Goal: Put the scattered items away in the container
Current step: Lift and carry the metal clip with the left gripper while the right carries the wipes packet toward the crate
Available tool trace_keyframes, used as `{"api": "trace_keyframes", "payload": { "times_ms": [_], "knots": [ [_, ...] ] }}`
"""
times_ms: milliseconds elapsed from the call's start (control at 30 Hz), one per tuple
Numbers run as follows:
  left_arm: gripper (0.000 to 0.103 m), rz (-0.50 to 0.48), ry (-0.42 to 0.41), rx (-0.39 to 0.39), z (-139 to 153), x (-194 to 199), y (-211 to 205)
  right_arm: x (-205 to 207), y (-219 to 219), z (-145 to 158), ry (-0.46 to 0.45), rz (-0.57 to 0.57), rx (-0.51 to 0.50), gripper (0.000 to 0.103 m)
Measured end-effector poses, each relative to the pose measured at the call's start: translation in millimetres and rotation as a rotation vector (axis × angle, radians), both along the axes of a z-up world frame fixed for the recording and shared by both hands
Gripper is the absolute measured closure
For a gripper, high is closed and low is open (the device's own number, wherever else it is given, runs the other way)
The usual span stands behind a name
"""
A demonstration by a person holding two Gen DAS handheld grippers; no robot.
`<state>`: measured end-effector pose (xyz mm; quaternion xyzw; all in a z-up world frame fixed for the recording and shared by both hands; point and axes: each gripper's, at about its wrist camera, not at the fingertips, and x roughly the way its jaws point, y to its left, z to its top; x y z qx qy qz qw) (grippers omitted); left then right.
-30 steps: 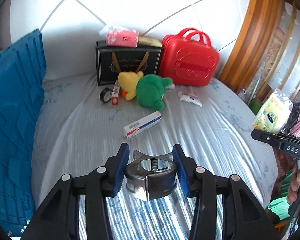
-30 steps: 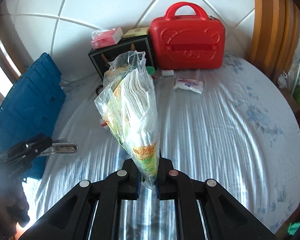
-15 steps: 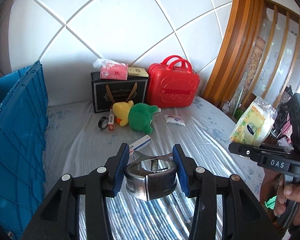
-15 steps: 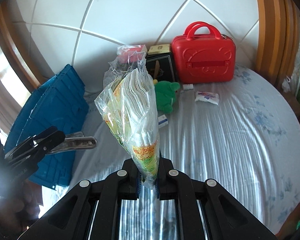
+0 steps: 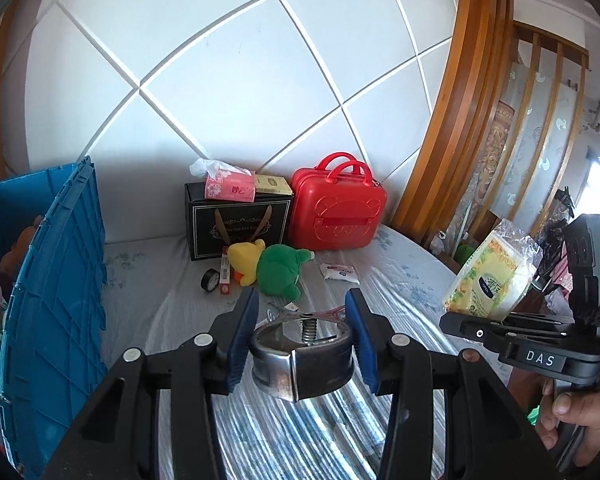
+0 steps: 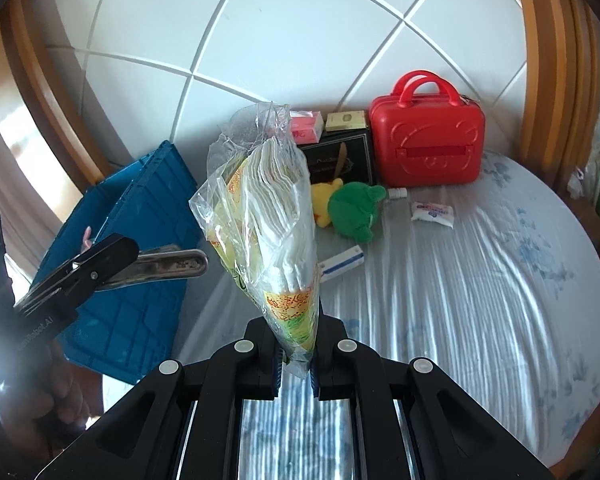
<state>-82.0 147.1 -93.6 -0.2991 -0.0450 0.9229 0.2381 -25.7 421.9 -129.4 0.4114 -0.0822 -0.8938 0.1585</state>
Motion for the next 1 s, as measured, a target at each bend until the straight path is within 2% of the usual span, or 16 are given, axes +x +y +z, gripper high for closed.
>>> {"api": "trace_keyframes", "payload": {
  "times_ms": [333,633,1000],
  "knots": [
    [0.059,0.004,0.042,0.043,28,2,-20,11,-17,17,0.019,-0.009,-0.010,0.093],
    [0.059,0.008,0.054,0.066,38,4,-40,20,-34,29,0.035,-0.014,-0.012,0.093],
    [0.059,0.057,0.083,0.093,55,6,-89,27,-69,40,0.042,0.002,-0.010,0.093]
  ]
}}
